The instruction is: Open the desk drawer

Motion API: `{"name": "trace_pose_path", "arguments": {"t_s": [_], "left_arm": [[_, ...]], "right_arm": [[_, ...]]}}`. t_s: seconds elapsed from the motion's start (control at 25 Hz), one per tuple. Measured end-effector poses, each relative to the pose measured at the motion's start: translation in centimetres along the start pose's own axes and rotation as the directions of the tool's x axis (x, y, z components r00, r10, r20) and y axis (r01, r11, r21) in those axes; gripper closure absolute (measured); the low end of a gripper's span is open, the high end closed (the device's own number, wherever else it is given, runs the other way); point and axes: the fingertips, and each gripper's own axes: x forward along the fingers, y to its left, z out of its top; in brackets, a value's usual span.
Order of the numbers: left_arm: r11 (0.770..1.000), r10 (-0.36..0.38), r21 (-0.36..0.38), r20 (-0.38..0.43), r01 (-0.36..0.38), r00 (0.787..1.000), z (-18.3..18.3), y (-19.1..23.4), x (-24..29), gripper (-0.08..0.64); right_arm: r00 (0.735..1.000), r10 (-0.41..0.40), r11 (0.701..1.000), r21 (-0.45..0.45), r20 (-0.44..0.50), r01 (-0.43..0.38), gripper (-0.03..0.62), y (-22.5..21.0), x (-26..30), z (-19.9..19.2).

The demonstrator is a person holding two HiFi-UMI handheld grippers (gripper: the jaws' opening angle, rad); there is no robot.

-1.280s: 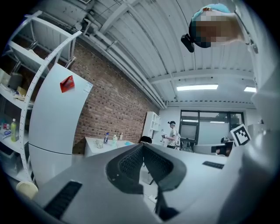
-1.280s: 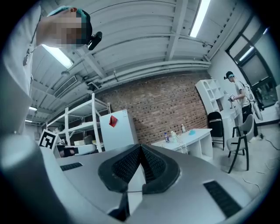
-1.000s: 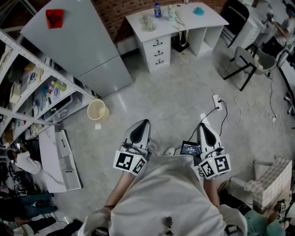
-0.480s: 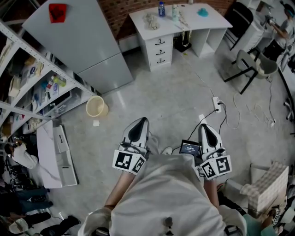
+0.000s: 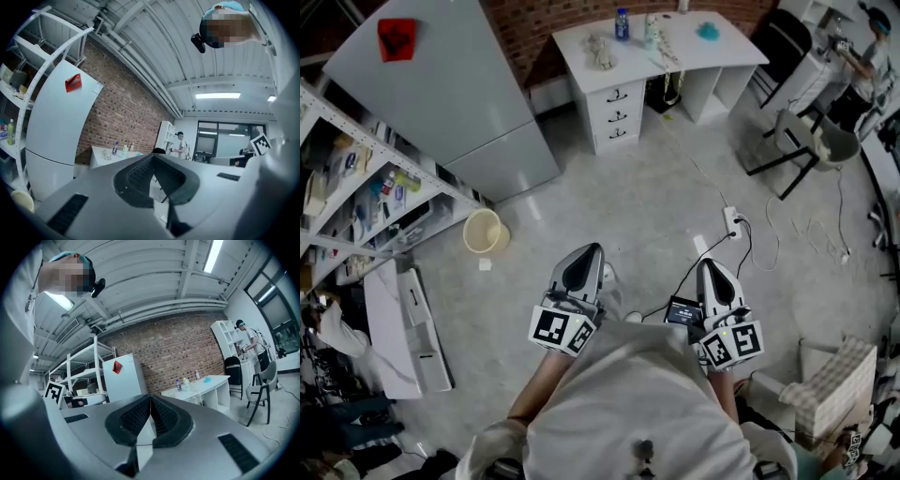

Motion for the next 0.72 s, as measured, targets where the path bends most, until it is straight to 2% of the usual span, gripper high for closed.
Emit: {"name": "trace_pose_path", "arguments": {"t_s": [0.32,0.6,0.72], "left_arm": [[0.997,-0.063,0.041,0.015,0.062,0.998,0.9,2.7,8.6,0.555],[0.993,-0.101,0.070,0.023,0.099,0.995,2.8,7.8,13.9,0.555],[0.991,-0.109,0.088,0.031,0.105,0.994,3.5,9.7,15.6,0.555]], "right_arm": [[1.000,-0.025,0.999,-0.025,-0.014,0.024,0.565,-3.8,7.6,2.4],[0.999,-0.032,0.996,-0.087,-0.022,0.030,0.565,-4.0,14.8,3.3],[0.999,-0.038,0.996,-0.080,-0.020,0.036,0.565,-4.3,17.0,3.1]]}}
